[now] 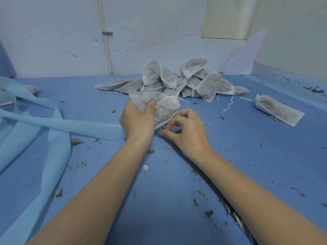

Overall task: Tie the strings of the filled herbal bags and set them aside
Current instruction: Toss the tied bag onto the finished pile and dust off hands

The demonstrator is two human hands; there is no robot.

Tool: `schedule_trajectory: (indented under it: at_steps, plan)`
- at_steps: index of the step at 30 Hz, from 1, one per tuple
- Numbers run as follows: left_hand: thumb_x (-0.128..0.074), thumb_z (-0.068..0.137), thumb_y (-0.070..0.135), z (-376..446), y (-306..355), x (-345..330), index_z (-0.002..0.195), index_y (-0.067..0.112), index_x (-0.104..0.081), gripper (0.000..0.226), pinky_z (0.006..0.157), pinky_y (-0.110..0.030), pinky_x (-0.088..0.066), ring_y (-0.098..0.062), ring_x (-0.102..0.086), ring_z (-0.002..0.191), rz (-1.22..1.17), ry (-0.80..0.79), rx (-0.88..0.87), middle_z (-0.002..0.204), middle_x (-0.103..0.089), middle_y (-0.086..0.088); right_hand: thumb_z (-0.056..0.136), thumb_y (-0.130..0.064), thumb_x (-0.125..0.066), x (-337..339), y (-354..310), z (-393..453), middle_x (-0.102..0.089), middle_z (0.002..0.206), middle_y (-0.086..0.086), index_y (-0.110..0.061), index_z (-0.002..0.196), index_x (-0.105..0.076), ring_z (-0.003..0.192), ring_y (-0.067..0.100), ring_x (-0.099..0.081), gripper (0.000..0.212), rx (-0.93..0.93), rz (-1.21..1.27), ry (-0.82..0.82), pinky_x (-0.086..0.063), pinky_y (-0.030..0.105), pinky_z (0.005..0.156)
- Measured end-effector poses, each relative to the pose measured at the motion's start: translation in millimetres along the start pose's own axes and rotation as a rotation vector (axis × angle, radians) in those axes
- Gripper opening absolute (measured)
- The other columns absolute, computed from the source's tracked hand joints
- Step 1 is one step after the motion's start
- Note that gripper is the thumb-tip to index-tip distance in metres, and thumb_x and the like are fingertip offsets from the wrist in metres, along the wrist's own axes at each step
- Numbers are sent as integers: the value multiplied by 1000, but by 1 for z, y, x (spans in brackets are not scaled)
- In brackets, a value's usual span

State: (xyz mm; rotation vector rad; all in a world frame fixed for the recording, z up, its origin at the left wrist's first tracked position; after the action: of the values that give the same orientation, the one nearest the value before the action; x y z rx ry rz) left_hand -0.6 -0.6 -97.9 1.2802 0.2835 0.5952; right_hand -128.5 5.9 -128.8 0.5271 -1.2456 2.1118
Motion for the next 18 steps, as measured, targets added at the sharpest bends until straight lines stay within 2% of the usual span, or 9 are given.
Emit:
schedule_trajectory:
  at_steps: [2,4,7,9,13,16,18]
  plan:
    - [-66,86,31,0,0,0,103,9,-62,28,83,-25,-40,-22,-58,101,14,0,-9,103,-66,-2,73,-27,-82,0,-3,-2,-42,90,-12,-14,77,-71,84,9,-46,19,50,-27,-70,-43,26,76]
    - [-66,86,32,1,1,1,103,9,-61,29,82,-25,-40,-23,-58,101,17,-3,-13,103,-66,-3,74,-29,-81,2,-8,-5,-42,84,-15,-15,79,-71,80,8,-45,18,124,-53,-189,-43,29,76]
    - [-67,85,32,2,1,2,101,9,-61,28,80,-25,-39,-23,-59,99,20,-10,-15,101,-66,-3,74,-31,-81,12,-18,-7,-50,81,-11,-18,77,-71,74,5,-49,17,224,-57,-343,-44,25,74]
    - [-68,84,32,2,3,4,98,13,-62,24,77,-24,-38,-21,-59,95,3,-21,-24,96,-65,1,73,-30,-82,26,-26,-5,-53,76,-7,-22,73,-69,67,3,-48,15,268,-7,-301,-39,14,68]
    - [-73,80,31,-1,8,6,87,17,-62,18,74,-25,-45,-14,-60,83,-66,-95,-79,77,-63,11,76,-33,-78,56,-33,4,-45,72,-14,-35,70,-60,66,-2,-44,19,241,71,-60,-34,8,66]
    - [-75,78,30,-6,12,6,83,17,-64,18,70,-21,-46,-11,-59,76,-72,-173,-157,75,-64,10,79,-33,-75,66,-29,7,-41,79,-15,-31,76,-62,73,-15,-42,14,232,26,-10,-31,4,70]
    - [-76,77,27,-9,14,4,81,18,-64,15,73,-27,-48,-14,-61,78,-76,-231,-189,78,-67,7,80,-33,-75,69,-24,9,-40,83,-16,-26,81,-65,77,-14,-40,12,224,-13,8,-30,6,72]
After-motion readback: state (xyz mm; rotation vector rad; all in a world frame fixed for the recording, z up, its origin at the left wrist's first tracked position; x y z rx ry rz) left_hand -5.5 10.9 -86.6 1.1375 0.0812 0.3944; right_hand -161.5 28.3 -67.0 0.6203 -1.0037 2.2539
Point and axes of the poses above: each hand's wrist, its own z-axis towards the middle knuckle, its own x-axis out of the back of the hand, y = z × x, the point moved 2 cm from there along z, towards the middle knuckle
